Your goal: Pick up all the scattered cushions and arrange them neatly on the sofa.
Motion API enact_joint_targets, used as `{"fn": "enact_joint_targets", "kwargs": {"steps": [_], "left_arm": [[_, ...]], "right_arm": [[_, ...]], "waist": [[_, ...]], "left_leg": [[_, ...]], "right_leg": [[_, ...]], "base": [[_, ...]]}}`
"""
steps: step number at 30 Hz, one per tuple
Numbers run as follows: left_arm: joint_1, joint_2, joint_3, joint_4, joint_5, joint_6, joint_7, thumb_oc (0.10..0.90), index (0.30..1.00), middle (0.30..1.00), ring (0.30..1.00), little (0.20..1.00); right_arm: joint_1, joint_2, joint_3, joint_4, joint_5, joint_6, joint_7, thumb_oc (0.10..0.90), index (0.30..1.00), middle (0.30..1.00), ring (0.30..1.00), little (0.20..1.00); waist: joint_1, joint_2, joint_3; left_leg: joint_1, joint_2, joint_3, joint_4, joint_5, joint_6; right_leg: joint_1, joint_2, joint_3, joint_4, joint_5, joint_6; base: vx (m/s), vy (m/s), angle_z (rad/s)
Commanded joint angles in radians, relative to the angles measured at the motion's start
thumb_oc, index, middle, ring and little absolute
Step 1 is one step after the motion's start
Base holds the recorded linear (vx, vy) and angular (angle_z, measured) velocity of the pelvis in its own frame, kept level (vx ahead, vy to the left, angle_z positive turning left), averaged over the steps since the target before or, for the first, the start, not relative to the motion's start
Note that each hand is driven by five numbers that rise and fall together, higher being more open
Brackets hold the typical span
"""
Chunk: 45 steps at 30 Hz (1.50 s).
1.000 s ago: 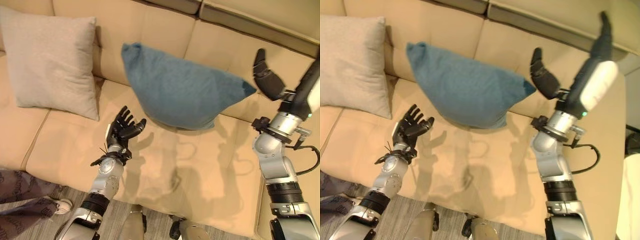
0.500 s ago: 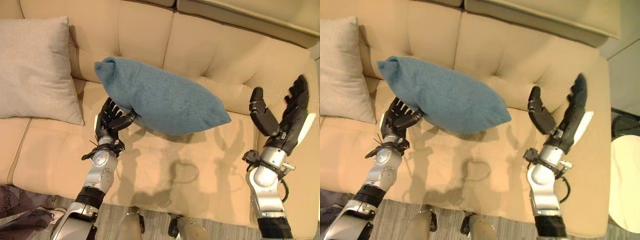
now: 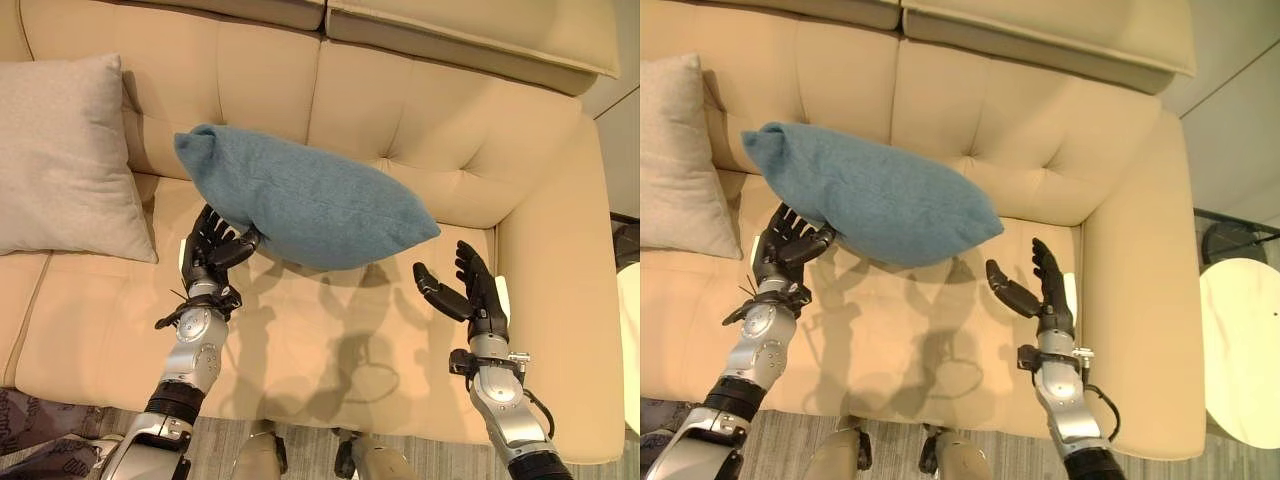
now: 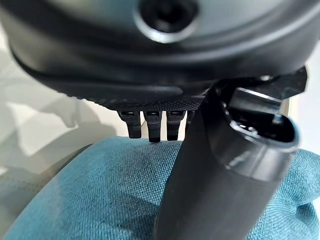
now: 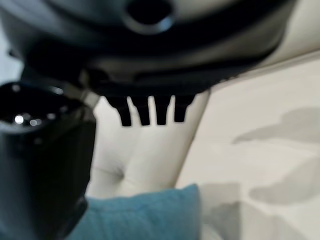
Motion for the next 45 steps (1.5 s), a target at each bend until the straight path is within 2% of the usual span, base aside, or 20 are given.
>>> {"fn": "enact_joint_targets", "kwargs": {"steps": [1,3,4,5,6,7,14,20,22,27,28,29,38,45], "left_arm": [[-0.139,0.029,-0.001,0.039,0.074,-0.116,-0.028,0.800,0.900,0.900,0.900,0.900],[-0.140,0.027,-0.001,0.040,0.076,-0.116,-0.027,0.800,0.900,0.900,0.900,0.900],[-0.148,0.021,-0.004,0.046,0.076,-0.119,-0.020,0.800,0.900,0.900,0.900,0.900],[-0.154,0.017,-0.009,0.050,0.074,-0.120,-0.017,0.800,0.900,0.900,0.900,0.900],[-0.156,0.018,-0.010,0.050,0.074,-0.121,-0.018,0.800,0.900,0.900,0.900,0.900],[-0.163,0.016,-0.014,0.057,0.079,-0.120,-0.013,0.800,0.900,0.900,0.900,0.900],[-0.216,-0.008,-0.062,0.077,0.081,-0.126,-0.003,0.800,0.900,0.900,0.900,0.900],[-0.259,-0.024,-0.083,0.083,0.076,-0.138,0.006,0.800,0.900,0.900,0.900,0.900],[-0.298,-0.035,-0.094,0.105,0.068,-0.146,0.021,0.800,0.900,0.900,0.900,0.900],[-0.328,-0.040,-0.106,0.112,0.065,-0.151,0.036,0.800,0.900,0.900,0.900,0.900],[-0.336,-0.043,-0.115,0.115,0.061,-0.155,0.036,0.800,0.900,0.900,0.900,0.900],[-0.336,-0.043,-0.115,0.115,0.060,-0.155,0.035,0.400,0.300,0.300,0.300,0.300],[-0.385,-0.056,-0.124,0.093,0.046,-0.174,0.052,0.400,0.300,0.300,0.300,0.300],[-0.400,-0.050,-0.131,0.017,0.062,-0.180,0.062,0.400,0.300,0.300,0.300,0.300]], "right_arm": [[-0.043,0.008,-0.023,-0.016,0.013,-0.081,-0.016,0.800,0.900,0.900,0.900,0.900],[-0.050,0.017,-0.014,-0.012,0.009,-0.080,-0.018,0.800,0.900,0.900,0.900,0.900],[-0.071,0.034,0.011,0.001,-0.011,-0.080,-0.027,0.800,0.900,0.900,0.900,0.900],[-0.085,0.046,0.029,0.014,-0.011,-0.081,-0.029,0.800,0.900,0.900,0.900,0.900],[-0.087,0.046,0.029,0.015,-0.011,-0.082,-0.029,0.800,0.900,0.900,0.900,0.900],[-0.101,0.061,0.052,0.038,0.005,-0.086,-0.021,0.800,0.900,0.900,0.900,0.900],[-0.213,0.118,0.139,0.132,0.093,-0.110,-0.001,0.800,0.900,0.900,0.900,0.900],[-0.277,0.153,0.182,0.112,0.104,-0.146,-0.003,0.800,0.900,0.900,0.900,0.900],[-0.313,0.181,0.191,0.071,0.091,-0.184,-0.041,0.800,0.900,0.900,0.900,0.900],[-0.337,0.189,0.210,0.036,0.059,-0.194,-0.066,0.800,0.900,0.900,0.900,0.900],[-0.352,0.189,0.230,0.037,0.054,-0.186,-0.061,0.745,0.818,0.818,0.818,0.818],[-0.353,0.189,0.230,0.037,0.054,-0.186,-0.061,0.400,0.300,0.300,0.300,0.300],[-0.394,0.171,0.278,0.046,-0.011,-0.155,-0.069,0.400,0.300,0.300,0.300,0.300],[-0.397,0.140,0.223,-0.033,-0.066,-0.156,-0.120,0.400,0.300,0.300,0.300,0.300]], "waist": [[0.018,-0.002,-0.085],[0.020,-0.003,-0.082],[0.025,0.000,-0.080],[0.028,0.000,-0.075],[0.027,-0.003,-0.070],[0.033,0.000,-0.066],[0.055,0.005,-0.033],[0.067,0.012,-0.012],[0.074,0.018,-0.006],[0.077,0.024,-0.003],[0.078,0.024,-0.004],[0.077,0.024,-0.004],[0.077,0.020,0.002],[0.075,0.027,-0.002]], "left_leg": [[0.054,0.025,0.003,0.005,-0.175,-0.051],[0.051,0.025,0.002,0.005,-0.173,-0.051],[0.055,0.029,-0.007,0.005,-0.196,-0.058],[0.050,0.029,-0.009,0.005,-0.194,-0.059],[0.039,0.023,-0.002,0.005,-0.169,-0.052],[0.045,0.029,-0.010,0.005,-0.192,-0.060],[0.011,0.022,-0.023,0.005,-0.178,-0.065],[-0.009,0.019,-0.026,0.005,-0.172,-0.067],[-0.016,0.016,-0.029,0.005,-0.171,-0.068],[-0.018,0.012,-0.030,0.005,-0.172,-0.067],[-0.018,0.011,-0.031,0.005,-0.172,-0.066],[-0.018,0.011,-0.031,0.005,-0.172,-0.066],[-0.023,0.013,-0.027,0.005,-0.170,-0.067],[-0.014,0.012,-0.023,0.005,-0.177,-0.062]], "right_leg": [[0.045,-0.021,-0.048,0.011,-0.128,0.070],[0.042,-0.022,-0.048,0.011,-0.127,0.070],[0.046,-0.015,-0.036,0.011,-0.145,0.074],[0.044,-0.016,-0.037,0.011,-0.144,0.074],[0.034,-0.022,-0.048,0.011,-0.125,0.068],[0.040,-0.016,-0.039,0.011,-0.143,0.073],[0.017,-0.022,-0.050,0.011,-0.133,0.072],[0.003,-0.029,-0.056,0.011,-0.126,0.073],[-0.001,-0.033,-0.059,0.011,-0.125,0.072],[0.000,-0.036,-0.065,0.011,-0.124,0.072],[-0.001,-0.037,-0.065,0.011,-0.123,0.072],[-0.001,-0.037,-0.065,0.011,-0.123,0.072],[-0.008,-0.039,-0.064,0.011,-0.119,0.073],[-0.006,-0.039,-0.060,0.011,-0.121,0.072]], "base": [[0.00,0.000,0.00],[0.03,-0.006,-0.01],[0.06,-0.011,0.00],[0.00,0.000,0.00],[0.00,0.000,0.00],[0.00,0.000,0.00],[0.00,0.008,0.07],[0.00,0.026,0.05],[0.01,0.031,0.06],[0.01,0.021,0.06],[0.00,0.000,0.00],[0.00,0.000,0.00],[0.00,0.000,0.00],[0.00,0.000,0.00]]}}
